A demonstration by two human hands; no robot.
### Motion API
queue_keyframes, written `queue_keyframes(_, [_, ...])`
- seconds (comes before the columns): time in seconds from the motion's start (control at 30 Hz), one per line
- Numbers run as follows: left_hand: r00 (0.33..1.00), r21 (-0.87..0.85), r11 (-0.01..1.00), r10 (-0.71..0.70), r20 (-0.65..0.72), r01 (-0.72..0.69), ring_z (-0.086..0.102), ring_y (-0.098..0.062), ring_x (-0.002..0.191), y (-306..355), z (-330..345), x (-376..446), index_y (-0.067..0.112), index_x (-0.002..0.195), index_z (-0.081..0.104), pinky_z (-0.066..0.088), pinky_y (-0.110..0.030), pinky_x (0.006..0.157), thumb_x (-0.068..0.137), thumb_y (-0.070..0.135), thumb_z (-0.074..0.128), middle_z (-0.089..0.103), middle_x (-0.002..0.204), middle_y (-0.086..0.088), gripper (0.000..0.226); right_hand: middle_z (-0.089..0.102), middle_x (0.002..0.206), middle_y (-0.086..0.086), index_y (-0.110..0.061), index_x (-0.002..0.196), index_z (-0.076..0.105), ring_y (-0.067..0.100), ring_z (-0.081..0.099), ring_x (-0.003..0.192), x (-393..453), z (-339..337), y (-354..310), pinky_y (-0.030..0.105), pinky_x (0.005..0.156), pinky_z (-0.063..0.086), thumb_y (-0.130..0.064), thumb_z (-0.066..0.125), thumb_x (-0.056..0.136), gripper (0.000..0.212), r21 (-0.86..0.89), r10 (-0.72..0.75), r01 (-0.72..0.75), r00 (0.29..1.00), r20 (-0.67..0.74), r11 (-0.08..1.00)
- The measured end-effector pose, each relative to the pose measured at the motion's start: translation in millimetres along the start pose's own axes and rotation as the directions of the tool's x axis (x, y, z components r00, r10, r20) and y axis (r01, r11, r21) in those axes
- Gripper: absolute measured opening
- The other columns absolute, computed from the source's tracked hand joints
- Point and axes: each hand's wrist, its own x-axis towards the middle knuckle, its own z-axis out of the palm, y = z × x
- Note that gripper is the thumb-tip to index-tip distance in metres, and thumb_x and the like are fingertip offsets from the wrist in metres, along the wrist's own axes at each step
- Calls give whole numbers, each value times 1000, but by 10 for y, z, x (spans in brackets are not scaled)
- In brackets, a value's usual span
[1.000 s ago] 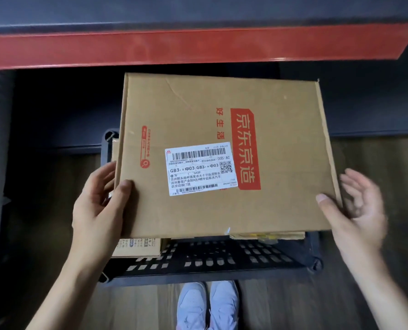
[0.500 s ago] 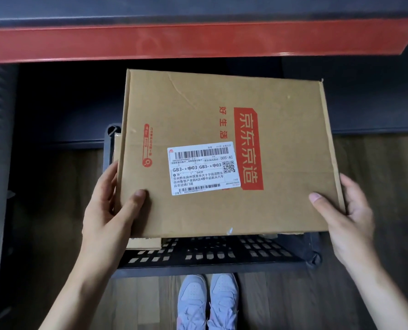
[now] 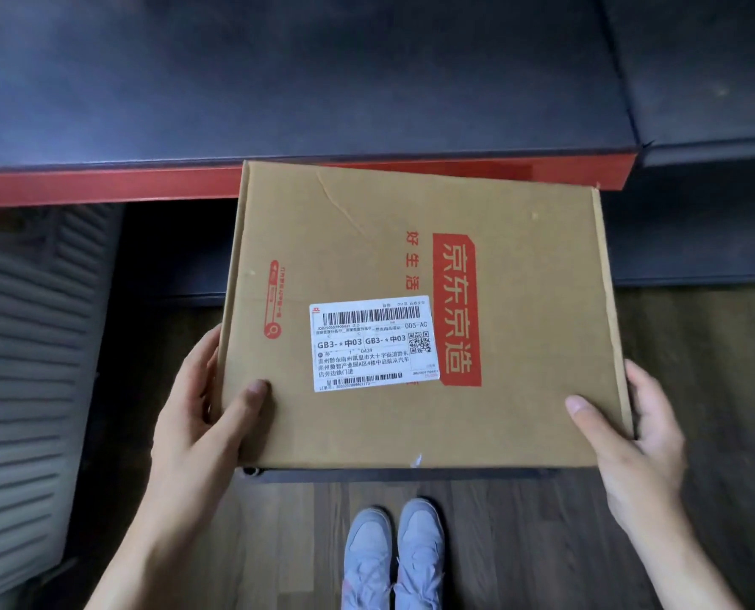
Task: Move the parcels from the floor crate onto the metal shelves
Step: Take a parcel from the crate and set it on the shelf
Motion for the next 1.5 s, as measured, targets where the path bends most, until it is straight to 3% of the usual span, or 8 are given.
queue_keyframes(0.1, [998, -6, 998, 69, -13, -69, 56, 5, 111, 316, -139, -116, 52, 122, 48, 47, -6, 76, 80, 30, 60, 59, 122, 25, 49, 65, 112, -10, -28, 123, 54, 0, 63, 94, -87, -70, -392, 14, 79, 52, -16, 79, 70, 60, 23, -21, 21, 1000, 3, 1000])
queue_keyframes(0.27, [990, -53, 989, 134, -42, -136, 57, -3, 113, 910, -350, -387, 48, 124, 49, 48, -11, 83, 80, 27, 60, 60, 125, 18, 51, 67, 107, -16, -38, 118, 56, 3, 63, 96, -233, -282, -1136, 13, 76, 52, -46, 73, 59, 63, 31, -79, 79, 997, -9, 996])
queue_keyframes(0.5, [959, -140, 950, 269, -88, -279, 54, -7, 119, 1912, -650, -830, 45, 124, 48, 47, -21, 95, 78, 23, 60, 58, 129, 12, 52, 64, 120, -3, -33, 122, 54, 18, 61, 110, -486, -711, -2330, 46, 96, 48, -45, 74, 60, 67, 58, -199, 200, 980, -16, 978])
queue_keyframes(0.83, [855, -225, 827, 480, -194, -515, 56, -11, 118, 3241, -1203, -1394, 53, 119, 50, 50, -35, 94, 69, 39, 67, 61, 126, 12, 55, 64, 106, -26, -48, 112, 55, 1, 61, 101, -1009, -1149, -3907, 16, 82, 52, -46, 70, 62, 53, 131, -484, 489, 872, -64, 863])
queue_keyframes(0.97, [780, -240, 744, 568, -263, -623, 60, -5, 105, 3685, -1432, -1468, 57, 112, 53, 51, -14, 81, 82, 12, 66, 63, 116, 26, 56, 64, 103, -31, -50, 109, 55, -9, 60, 95, -1185, -1215, -4484, 5, 71, 47, -45, 70, 64, 48, 182, -598, 604, 796, -93, 776])
queue_keyframes(1.13, [714, -297, 650, 622, -321, -700, 62, 4, 98, 4107, -1670, -1563, 59, 108, 54, 52, -15, 80, 84, 6, 62, 64, 113, 27, 59, 64, 104, -28, -36, 120, 54, -6, 61, 97, -1261, -1221, -4999, 7, 72, 49, -46, 70, 62, 61, 231, -683, 694, 717, -140, 682])
queue_keyframes(1.3, [682, -326, 599, 647, -342, -731, 61, -9, 109, 4215, -1833, -1608, 59, 108, 55, 53, -21, 83, 72, 17, 75, 64, 117, 21, 59, 64, 103, -30, -53, 109, 54, -8, 61, 94, -1365, -1132, -5214, 4, 68, 47, -45, 72, 61, 52, 245, -722, 738, 671, -167, 629])
queue_keyframes(1.5, [670, -352, 570, 656, -348, -742, 63, -4, 103, 4216, -1908, -1609, 54, 110, 56, 53, -18, 81, 74, 18, 63, 64, 119, 18, 51, 66, 105, -24, -42, 113, 56, -2, 63, 96, -1400, -1052, -5252, 10, 73, 51, -34, 81, 65, 55, 260, -732, 745, 661, -166, 614])
